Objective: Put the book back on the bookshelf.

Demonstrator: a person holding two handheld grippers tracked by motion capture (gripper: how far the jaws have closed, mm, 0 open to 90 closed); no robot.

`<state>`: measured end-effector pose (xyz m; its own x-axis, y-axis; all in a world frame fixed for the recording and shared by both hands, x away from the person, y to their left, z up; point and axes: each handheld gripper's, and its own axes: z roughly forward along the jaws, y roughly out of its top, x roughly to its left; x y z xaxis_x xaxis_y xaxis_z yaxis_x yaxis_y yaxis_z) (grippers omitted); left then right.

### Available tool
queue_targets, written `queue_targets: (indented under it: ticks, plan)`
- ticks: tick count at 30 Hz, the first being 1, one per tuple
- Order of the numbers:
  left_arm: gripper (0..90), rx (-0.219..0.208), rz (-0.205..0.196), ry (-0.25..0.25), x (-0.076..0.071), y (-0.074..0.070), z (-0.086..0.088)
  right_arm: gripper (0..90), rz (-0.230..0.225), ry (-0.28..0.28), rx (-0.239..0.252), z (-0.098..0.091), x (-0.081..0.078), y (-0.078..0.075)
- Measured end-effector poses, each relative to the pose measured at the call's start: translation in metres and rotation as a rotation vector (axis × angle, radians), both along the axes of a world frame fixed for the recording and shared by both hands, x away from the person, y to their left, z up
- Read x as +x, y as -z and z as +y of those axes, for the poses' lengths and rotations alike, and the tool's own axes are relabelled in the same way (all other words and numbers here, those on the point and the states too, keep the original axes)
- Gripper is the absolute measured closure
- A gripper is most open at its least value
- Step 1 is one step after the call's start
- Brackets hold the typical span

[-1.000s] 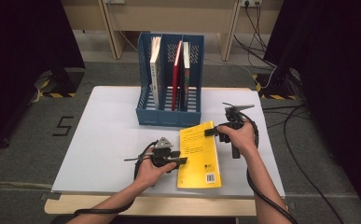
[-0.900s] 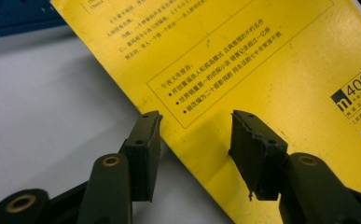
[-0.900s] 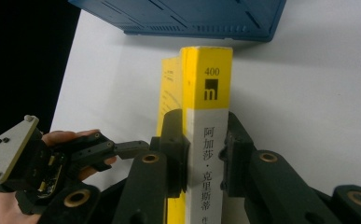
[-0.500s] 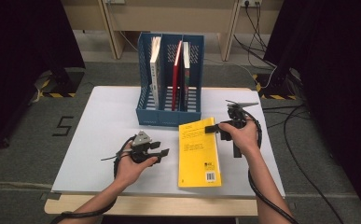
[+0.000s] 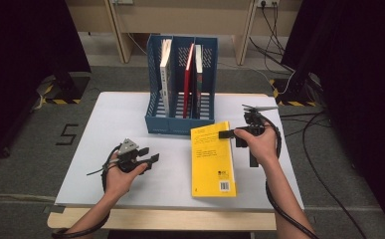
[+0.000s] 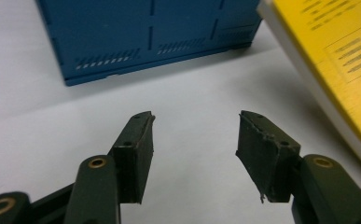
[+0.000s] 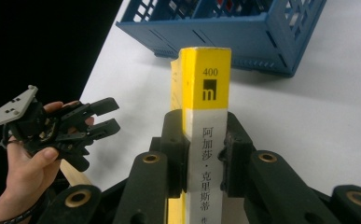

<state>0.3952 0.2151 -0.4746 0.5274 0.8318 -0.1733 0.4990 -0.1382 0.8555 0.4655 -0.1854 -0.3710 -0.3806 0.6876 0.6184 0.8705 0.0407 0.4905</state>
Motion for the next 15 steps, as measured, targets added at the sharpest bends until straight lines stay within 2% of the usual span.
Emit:
queue_targets:
  ticks: [3, 8, 10, 15]
  plan:
    - [44.8, 0.011, -0.001, -0.033, -0.001, 0.004, 0.013, 75.7, -0.022, 0.004, 0.001, 0.001, -0.001, -0.005]
    - [44.9, -0.015, 0.017, -0.109, -0.005, 0.014, 0.035, 75.7, -0.046, 0.01, 0.003, 0.0, -0.002, -0.012]
    - [45.0, -0.027, 0.02, -0.135, -0.006, 0.017, 0.041, 75.8, -0.057, 0.013, 0.006, 0.0, -0.003, -0.014]
    - [45.0, -0.026, 0.008, -0.168, -0.007, 0.021, 0.048, 75.8, -0.084, 0.026, 0.008, -0.001, -0.005, -0.02]
